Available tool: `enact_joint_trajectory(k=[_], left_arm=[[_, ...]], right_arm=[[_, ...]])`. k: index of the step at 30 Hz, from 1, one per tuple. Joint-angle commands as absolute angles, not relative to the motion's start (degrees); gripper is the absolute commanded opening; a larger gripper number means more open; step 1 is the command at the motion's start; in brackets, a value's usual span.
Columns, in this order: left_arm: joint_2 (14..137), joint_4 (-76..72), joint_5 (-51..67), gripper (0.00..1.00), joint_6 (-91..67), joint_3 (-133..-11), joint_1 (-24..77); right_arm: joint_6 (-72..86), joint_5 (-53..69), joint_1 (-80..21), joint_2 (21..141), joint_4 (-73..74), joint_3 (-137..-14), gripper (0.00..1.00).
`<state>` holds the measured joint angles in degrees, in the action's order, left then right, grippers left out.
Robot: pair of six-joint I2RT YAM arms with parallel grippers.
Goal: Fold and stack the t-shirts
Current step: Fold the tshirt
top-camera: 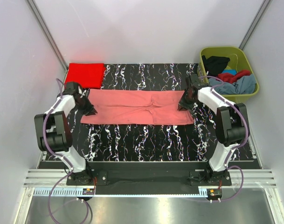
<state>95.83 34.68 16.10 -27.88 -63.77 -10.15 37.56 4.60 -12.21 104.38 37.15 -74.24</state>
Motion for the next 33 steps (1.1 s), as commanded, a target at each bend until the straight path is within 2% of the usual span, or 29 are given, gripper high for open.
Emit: enact_joint_trajectory(k=[1,2,3,4,9,17,25,33], left_arm=[[99.66,33.75,16.79,0.18,-27.78,-66.97,-7.21],[100.54,33.84,16.61,0.13,-28.12,-67.06,-6.95],[102.03,33.84,16.44,0.03,-28.47,-66.97,-6.86],[102.56,33.84,16.09,0.0,-28.74,-66.54,-6.94],[104.06,34.62,13.71,0.0,-29.53,-64.34,-6.77],[106.44,36.3,16.61,0.0,-31.38,-59.68,-5.89],[103.19,36.56,18.89,0.0,-32.96,-55.37,-1.76],[100.03,36.3,20.83,0.0,-36.47,-50.2,7.81]], right_arm=[[41.74,7.12,-14.5,104.66,36.74,-77.25,0.01],[42.27,7.55,-14.94,105.29,36.39,-77.26,0.0],[43.06,7.47,-15.64,105.81,35.95,-77.26,0.0],[43.41,7.04,-16.08,106.6,35.08,-77.17,0.0],[44.12,3.08,-16.79,109.77,32.44,-76.38,0.0],[39.48,-4.65,-16.61,116.1,31.38,-79.71,0.0],[30.33,-7.29,-15.12,124.88,31.55,-93.41,0.0],[21.19,-7.38,-12.84,134.37,32.52,-110.03,0.08]])
